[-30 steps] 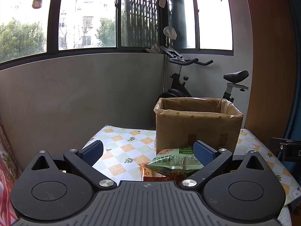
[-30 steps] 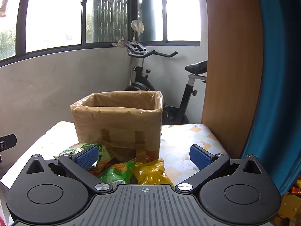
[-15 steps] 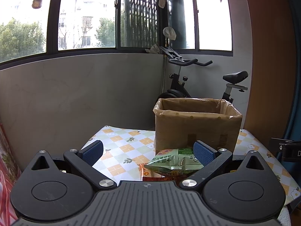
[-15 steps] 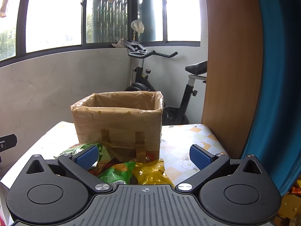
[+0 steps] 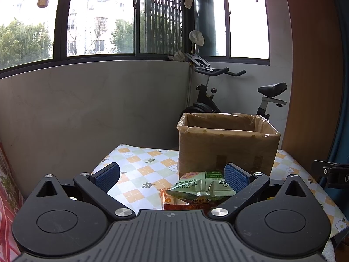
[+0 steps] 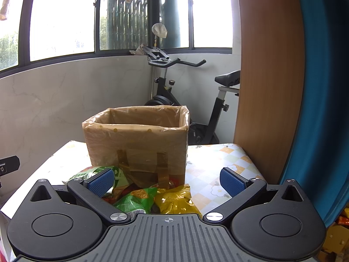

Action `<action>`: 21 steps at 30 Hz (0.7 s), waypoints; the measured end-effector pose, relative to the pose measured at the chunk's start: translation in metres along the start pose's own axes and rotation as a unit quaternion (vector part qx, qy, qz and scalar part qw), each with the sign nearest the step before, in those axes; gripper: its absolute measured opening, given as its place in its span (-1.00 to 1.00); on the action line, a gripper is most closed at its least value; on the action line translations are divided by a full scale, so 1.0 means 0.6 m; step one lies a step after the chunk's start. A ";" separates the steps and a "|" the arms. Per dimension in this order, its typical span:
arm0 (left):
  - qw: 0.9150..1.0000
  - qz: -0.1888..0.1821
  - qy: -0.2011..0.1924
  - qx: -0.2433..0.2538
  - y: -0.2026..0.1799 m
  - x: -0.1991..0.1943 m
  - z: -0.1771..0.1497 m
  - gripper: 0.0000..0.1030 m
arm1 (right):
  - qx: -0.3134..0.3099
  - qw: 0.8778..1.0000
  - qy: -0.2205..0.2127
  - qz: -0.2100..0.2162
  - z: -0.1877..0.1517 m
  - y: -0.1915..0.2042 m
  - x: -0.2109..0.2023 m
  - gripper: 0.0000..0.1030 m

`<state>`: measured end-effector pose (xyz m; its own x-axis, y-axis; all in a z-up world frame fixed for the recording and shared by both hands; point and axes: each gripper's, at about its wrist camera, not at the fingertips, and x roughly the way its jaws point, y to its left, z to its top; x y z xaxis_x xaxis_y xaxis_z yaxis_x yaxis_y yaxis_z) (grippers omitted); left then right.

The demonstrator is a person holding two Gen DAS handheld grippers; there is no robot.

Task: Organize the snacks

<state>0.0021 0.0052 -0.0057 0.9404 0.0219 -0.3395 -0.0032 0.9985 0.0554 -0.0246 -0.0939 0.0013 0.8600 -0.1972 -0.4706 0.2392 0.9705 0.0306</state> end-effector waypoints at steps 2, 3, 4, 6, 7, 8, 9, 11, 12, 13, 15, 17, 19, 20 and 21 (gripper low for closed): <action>1.000 0.000 -0.001 0.000 0.001 -0.001 0.000 1.00 | 0.000 1.000 0.000 0.000 0.000 0.000 0.000 1.00; 1.000 -0.001 -0.001 0.000 0.001 -0.001 0.000 1.00 | 0.001 1.000 0.000 0.000 0.000 0.000 0.000 1.00; 1.000 -0.001 -0.001 0.000 0.001 -0.002 0.000 0.99 | 0.000 1.000 0.000 0.000 0.000 0.000 0.000 1.00; 1.000 -0.001 -0.001 0.000 0.001 -0.002 0.000 1.00 | 0.000 1.000 0.000 0.000 0.000 0.000 0.000 1.00; 1.000 0.000 -0.001 0.000 0.001 -0.002 0.000 1.00 | 0.000 1.000 0.000 0.000 0.000 0.000 0.000 1.00; 1.000 0.000 -0.001 0.000 0.001 -0.002 0.000 1.00 | 0.000 1.000 0.000 0.000 0.000 0.000 0.000 1.00; 1.000 -0.001 -0.001 0.000 0.001 -0.002 0.000 1.00 | 0.000 1.000 0.000 0.000 0.000 0.000 0.000 1.00; 1.000 0.000 -0.001 0.000 0.001 -0.002 0.001 1.00 | 0.000 1.000 0.000 0.000 0.000 0.000 0.000 1.00; 1.000 0.000 -0.001 0.000 0.001 -0.002 0.001 1.00 | 0.000 1.000 0.000 0.000 0.000 0.000 0.000 1.00; 1.000 0.000 -0.001 0.000 0.001 -0.002 0.001 1.00 | 0.000 1.000 0.000 0.000 0.000 0.000 0.000 1.00; 1.000 0.000 -0.001 0.000 0.001 -0.002 0.001 0.99 | 0.001 1.000 0.000 0.000 0.000 0.000 0.000 1.00; 1.000 -0.001 -0.001 0.000 0.001 -0.002 0.001 0.99 | 0.001 1.000 0.000 -0.001 0.000 0.001 0.000 1.00; 1.000 0.000 -0.001 0.000 0.001 -0.002 0.001 1.00 | 0.001 1.000 0.000 0.000 0.000 0.000 0.000 1.00; 1.000 0.000 -0.001 0.000 0.001 -0.002 0.000 1.00 | 0.001 1.000 0.000 0.000 0.000 0.000 0.000 1.00; 1.000 -0.001 -0.001 0.000 0.001 -0.002 0.001 1.00 | 0.001 1.000 0.000 0.000 0.000 0.000 0.000 1.00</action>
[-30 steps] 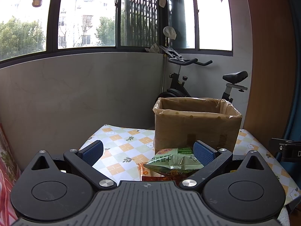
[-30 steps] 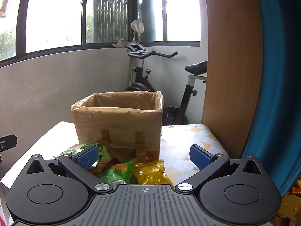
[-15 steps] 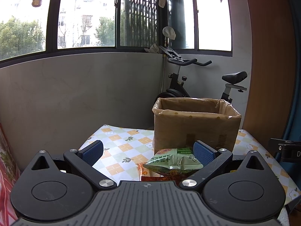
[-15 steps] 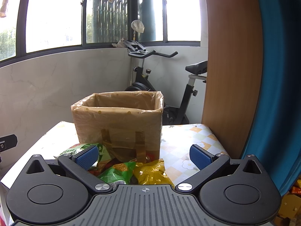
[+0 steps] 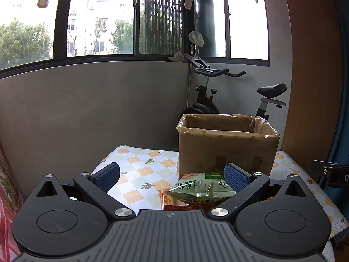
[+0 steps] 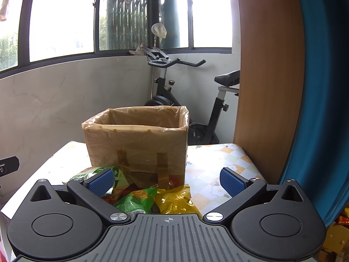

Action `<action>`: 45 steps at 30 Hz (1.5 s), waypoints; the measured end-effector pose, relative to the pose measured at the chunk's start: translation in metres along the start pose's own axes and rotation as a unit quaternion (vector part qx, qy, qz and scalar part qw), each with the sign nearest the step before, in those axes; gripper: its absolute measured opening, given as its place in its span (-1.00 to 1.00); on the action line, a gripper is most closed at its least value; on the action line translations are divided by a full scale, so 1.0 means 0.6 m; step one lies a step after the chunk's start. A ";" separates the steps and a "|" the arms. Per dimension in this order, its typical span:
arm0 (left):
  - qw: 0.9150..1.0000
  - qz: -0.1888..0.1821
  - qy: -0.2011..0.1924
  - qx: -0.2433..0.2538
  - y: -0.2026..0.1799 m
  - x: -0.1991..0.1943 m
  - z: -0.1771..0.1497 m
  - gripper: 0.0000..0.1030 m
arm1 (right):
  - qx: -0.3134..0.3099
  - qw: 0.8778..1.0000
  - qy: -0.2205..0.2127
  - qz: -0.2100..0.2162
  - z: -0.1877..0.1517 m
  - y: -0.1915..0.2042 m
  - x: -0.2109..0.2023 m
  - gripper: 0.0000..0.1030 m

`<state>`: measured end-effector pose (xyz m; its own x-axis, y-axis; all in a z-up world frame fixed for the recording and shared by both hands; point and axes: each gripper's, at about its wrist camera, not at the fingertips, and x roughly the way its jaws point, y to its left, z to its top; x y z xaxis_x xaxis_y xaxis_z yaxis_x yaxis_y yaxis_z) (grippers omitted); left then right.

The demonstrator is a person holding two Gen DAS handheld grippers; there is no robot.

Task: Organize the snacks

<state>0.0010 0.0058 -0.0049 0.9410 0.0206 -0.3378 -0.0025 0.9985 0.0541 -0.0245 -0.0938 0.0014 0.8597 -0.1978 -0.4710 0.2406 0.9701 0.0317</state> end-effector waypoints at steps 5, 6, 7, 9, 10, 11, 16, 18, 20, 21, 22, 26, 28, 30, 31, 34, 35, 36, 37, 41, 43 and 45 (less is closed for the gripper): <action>1.000 0.000 0.000 0.000 0.000 0.000 0.000 0.99 | 0.001 1.000 0.001 0.000 0.000 0.001 0.000 1.00; 1.000 0.000 0.000 0.000 0.000 0.000 0.000 0.99 | 0.001 1.000 0.001 0.000 0.000 0.001 0.000 1.00; 1.000 0.000 0.000 0.000 0.000 0.000 0.000 0.99 | 0.001 1.000 0.001 -0.001 0.001 0.001 0.001 1.00; 1.000 0.000 0.000 0.000 0.000 0.000 0.000 1.00 | 0.001 1.000 0.001 0.000 0.001 0.001 0.001 1.00; 1.000 0.000 0.000 0.000 0.000 0.000 0.000 0.99 | 0.001 1.000 0.001 0.000 0.001 0.001 0.001 1.00; 1.000 0.000 0.000 0.000 0.000 0.000 0.000 1.00 | 0.001 1.000 0.001 0.000 0.001 0.001 0.001 1.00; 1.000 0.000 0.000 0.000 0.000 0.000 0.000 0.99 | 0.002 1.000 0.001 0.000 0.001 0.000 0.001 1.00; 1.000 0.000 0.000 0.000 0.000 0.000 0.000 0.99 | 0.002 1.000 0.002 0.000 0.001 0.000 0.001 1.00; 1.000 -0.002 0.002 -0.001 0.000 0.001 0.000 0.99 | 0.004 1.000 0.003 0.002 0.002 -0.003 0.003 1.00; 1.000 -0.004 0.004 -0.003 0.001 0.002 0.001 0.99 | 0.007 1.000 0.003 0.004 0.002 -0.005 0.005 1.00; 1.000 -0.008 0.006 -0.007 0.003 0.005 0.002 0.99 | 0.009 1.000 0.003 0.007 0.003 -0.008 0.007 1.00; 0.999 -0.005 0.011 -0.033 0.023 0.024 0.004 0.99 | 0.031 0.999 -0.004 0.020 0.004 -0.026 0.022 1.00; 0.999 -0.003 0.007 -0.049 0.038 0.034 0.005 0.99 | 0.038 0.999 -0.021 0.024 0.003 -0.036 0.029 1.00; 0.998 0.003 0.003 -0.067 0.053 0.045 0.007 0.99 | 0.035 0.998 -0.038 0.019 0.003 -0.042 0.039 1.00; 0.997 0.007 0.003 -0.073 0.059 0.052 0.008 0.99 | 0.032 0.999 -0.041 0.016 0.005 -0.044 0.046 1.00; 0.997 0.024 0.002 -0.071 0.068 0.072 0.009 0.99 | 0.039 0.998 -0.043 0.014 0.007 -0.053 0.071 1.00; 0.997 0.031 0.001 -0.064 0.069 0.078 0.008 0.99 | 0.043 0.998 -0.043 0.020 0.006 -0.057 0.082 1.00; 0.998 0.038 0.000 -0.057 0.069 0.085 0.007 0.99 | 0.046 0.998 -0.043 0.025 0.005 -0.060 0.092 1.00; 0.998 0.044 0.003 -0.052 0.070 0.093 0.005 0.99 | 0.051 0.998 -0.041 0.024 0.003 -0.062 0.102 1.00; 0.997 0.057 0.022 -0.056 0.095 0.124 -0.014 0.98 | 0.062 0.997 -0.042 0.012 -0.014 -0.063 0.144 1.00; 0.996 0.060 0.035 -0.055 0.103 0.139 -0.027 0.97 | 0.067 0.997 -0.032 0.010 -0.025 -0.063 0.167 1.00; 0.996 0.059 0.051 -0.047 0.099 0.154 -0.042 0.97 | 0.067 0.998 -0.017 0.004 -0.036 -0.061 0.191 1.00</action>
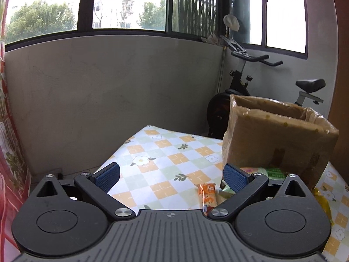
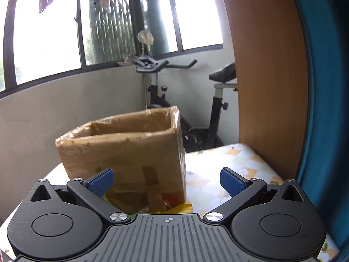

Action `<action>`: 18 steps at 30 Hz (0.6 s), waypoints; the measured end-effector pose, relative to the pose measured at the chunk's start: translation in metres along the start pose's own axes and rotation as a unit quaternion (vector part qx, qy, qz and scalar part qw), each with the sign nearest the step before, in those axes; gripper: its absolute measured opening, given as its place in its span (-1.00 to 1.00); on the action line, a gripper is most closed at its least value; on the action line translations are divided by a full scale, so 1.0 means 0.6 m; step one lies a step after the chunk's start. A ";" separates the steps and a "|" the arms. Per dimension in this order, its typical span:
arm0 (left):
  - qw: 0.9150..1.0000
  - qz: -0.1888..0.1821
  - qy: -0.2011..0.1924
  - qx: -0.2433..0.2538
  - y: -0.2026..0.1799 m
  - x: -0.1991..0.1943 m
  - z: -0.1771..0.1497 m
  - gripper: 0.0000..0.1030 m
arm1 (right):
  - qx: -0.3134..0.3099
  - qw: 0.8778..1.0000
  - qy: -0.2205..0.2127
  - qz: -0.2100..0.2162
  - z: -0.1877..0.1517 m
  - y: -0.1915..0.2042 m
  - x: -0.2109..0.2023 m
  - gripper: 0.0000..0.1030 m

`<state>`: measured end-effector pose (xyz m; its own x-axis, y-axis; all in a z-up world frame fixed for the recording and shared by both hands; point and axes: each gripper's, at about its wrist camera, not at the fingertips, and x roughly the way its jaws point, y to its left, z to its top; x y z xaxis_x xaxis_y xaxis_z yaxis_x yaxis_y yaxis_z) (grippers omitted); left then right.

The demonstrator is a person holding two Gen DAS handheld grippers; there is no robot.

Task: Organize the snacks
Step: 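Grasp the orange snack bag with the left tool while the right tool approaches the green bag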

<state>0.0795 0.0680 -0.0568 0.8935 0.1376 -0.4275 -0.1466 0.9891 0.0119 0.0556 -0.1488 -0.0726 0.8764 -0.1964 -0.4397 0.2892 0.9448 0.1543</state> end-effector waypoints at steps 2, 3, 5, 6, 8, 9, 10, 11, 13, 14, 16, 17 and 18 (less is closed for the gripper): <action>1.000 -0.007 0.015 0.011 -0.009 0.016 -0.017 0.97 | 0.001 1.000 0.018 0.000 -0.016 0.003 0.022 1.00; 1.000 -0.015 0.023 0.016 -0.016 0.024 -0.026 0.97 | 0.000 1.000 0.028 0.002 -0.025 0.005 0.034 1.00; 0.999 -0.031 0.032 0.026 -0.026 0.042 -0.046 0.97 | -0.009 0.999 0.046 0.007 -0.042 0.012 0.052 1.00; 0.998 -0.037 0.038 0.032 -0.033 0.050 -0.055 0.97 | -0.015 0.998 0.054 0.004 -0.051 0.016 0.061 1.00; 0.996 -0.050 0.049 0.048 -0.047 0.063 -0.075 0.96 | -0.025 0.997 0.066 -0.001 -0.066 0.022 0.075 1.00; 0.995 -0.056 0.053 0.057 -0.055 0.067 -0.083 0.96 | -0.027 0.997 0.072 -0.004 -0.074 0.024 0.081 1.00; 0.995 -0.061 0.055 0.064 -0.061 0.071 -0.091 0.96 | -0.028 0.997 0.076 -0.006 -0.079 0.025 0.086 1.00; 0.994 -0.066 0.059 0.069 -0.068 0.076 -0.098 0.96 | -0.029 0.996 0.082 -0.008 -0.085 0.025 0.093 1.00; 0.991 -0.075 0.074 0.077 -0.078 0.088 -0.110 0.95 | -0.024 0.996 0.089 -0.004 -0.096 0.020 0.097 1.00; 0.990 -0.076 0.082 0.080 -0.081 0.098 -0.119 0.95 | -0.022 0.996 0.092 -0.003 -0.101 0.018 0.100 1.00; 0.988 -0.079 0.097 0.087 -0.086 0.108 -0.127 0.93 | -0.020 0.995 0.096 -0.002 -0.109 0.016 0.106 1.00; 0.988 -0.079 0.100 0.089 -0.087 0.115 -0.134 0.93 | -0.020 0.995 0.097 -0.002 -0.112 0.015 0.108 1.00; 0.987 -0.078 0.105 0.091 -0.088 0.120 -0.139 0.92 | -0.019 0.995 0.098 -0.002 -0.115 0.013 0.109 1.00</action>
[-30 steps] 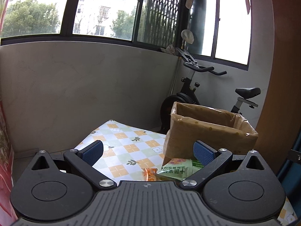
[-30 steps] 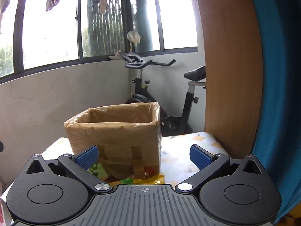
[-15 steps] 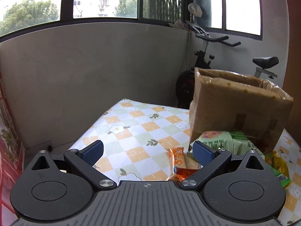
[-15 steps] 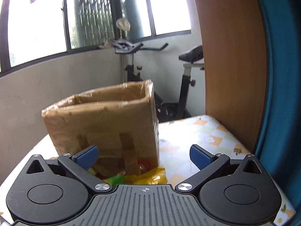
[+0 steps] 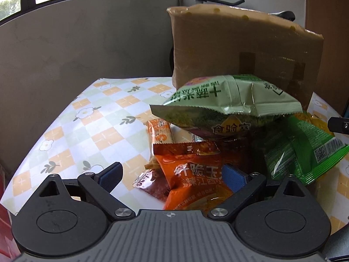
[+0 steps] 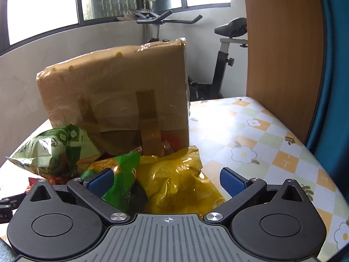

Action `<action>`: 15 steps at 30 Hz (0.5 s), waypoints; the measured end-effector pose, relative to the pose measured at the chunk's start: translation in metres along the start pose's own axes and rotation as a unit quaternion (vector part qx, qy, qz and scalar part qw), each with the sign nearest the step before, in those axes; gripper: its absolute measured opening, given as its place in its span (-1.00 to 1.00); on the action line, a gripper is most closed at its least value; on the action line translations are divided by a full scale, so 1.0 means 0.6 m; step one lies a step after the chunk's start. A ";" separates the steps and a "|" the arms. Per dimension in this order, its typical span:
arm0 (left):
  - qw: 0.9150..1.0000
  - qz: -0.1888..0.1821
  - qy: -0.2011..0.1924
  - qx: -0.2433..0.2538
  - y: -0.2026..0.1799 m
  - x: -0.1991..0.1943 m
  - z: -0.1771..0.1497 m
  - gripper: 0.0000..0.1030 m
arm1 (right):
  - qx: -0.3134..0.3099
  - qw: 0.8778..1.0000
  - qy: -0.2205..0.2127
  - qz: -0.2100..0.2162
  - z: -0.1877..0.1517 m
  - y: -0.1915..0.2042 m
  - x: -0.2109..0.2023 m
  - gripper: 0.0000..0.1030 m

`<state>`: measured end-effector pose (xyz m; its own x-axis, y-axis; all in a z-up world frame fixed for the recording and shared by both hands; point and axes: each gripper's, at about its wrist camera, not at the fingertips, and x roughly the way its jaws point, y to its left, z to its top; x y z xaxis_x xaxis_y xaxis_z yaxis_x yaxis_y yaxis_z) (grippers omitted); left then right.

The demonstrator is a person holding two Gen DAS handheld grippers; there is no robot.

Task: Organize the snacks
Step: 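Grasp the orange snack bag with the left tool while the right tool approaches the green bag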

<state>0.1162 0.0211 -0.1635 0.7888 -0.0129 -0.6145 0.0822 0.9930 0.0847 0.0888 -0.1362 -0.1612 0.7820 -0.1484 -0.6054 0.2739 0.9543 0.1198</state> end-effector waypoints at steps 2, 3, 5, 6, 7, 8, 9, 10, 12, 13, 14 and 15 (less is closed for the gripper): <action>1.000 0.000 0.010 0.004 -0.001 0.013 -0.007 0.92 | 0.002 1.000 0.005 -0.001 -0.004 -0.004 0.005 1.00; 1.000 0.000 0.014 0.006 -0.001 0.017 -0.011 0.92 | 0.004 1.000 0.009 -0.002 -0.005 -0.006 0.008 1.00; 1.000 -0.004 0.015 0.005 -0.006 0.033 -0.013 0.92 | 0.010 1.000 0.016 -0.004 -0.008 -0.011 0.014 1.00; 1.000 -0.008 0.016 0.006 -0.005 0.035 -0.016 0.92 | 0.013 1.000 0.019 -0.005 -0.010 -0.013 0.017 1.00; 1.000 -0.011 0.016 0.008 -0.005 0.039 -0.018 0.92 | 0.016 1.000 0.023 -0.006 -0.012 -0.015 0.020 1.00; 1.000 -0.014 0.016 0.010 -0.005 0.041 -0.022 0.93 | 0.019 0.999 0.027 -0.005 -0.013 -0.017 0.023 1.00; 1.000 -0.015 0.017 0.011 -0.006 0.045 -0.025 0.93 | 0.022 0.999 0.029 -0.003 -0.014 -0.020 0.025 1.00; 1.000 -0.019 0.015 0.009 -0.003 0.046 -0.029 0.93 | 0.024 0.999 0.030 -0.001 -0.016 -0.021 0.025 1.00; 0.999 -0.030 0.013 0.002 0.003 0.049 -0.037 0.93 | 0.027 0.999 0.031 -0.002 -0.019 -0.024 0.026 1.00; 0.999 -0.031 0.013 -0.001 0.004 0.054 -0.040 0.93 | 0.029 0.999 0.034 0.000 -0.019 -0.025 0.028 1.00; 0.999 -0.032 0.011 -0.006 0.008 0.054 -0.044 0.94 | 0.031 0.999 0.036 0.003 -0.020 -0.027 0.028 1.00; 0.999 -0.033 0.009 -0.010 0.010 0.055 -0.046 0.95 | 0.034 0.999 0.038 0.005 -0.021 -0.028 0.028 1.00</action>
<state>0.1260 0.0297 -0.2048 0.7715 -0.0756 -0.6317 0.1211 0.9922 0.0292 0.0903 -0.1516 -0.1833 0.7407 -0.1174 -0.6615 0.3059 0.9356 0.1765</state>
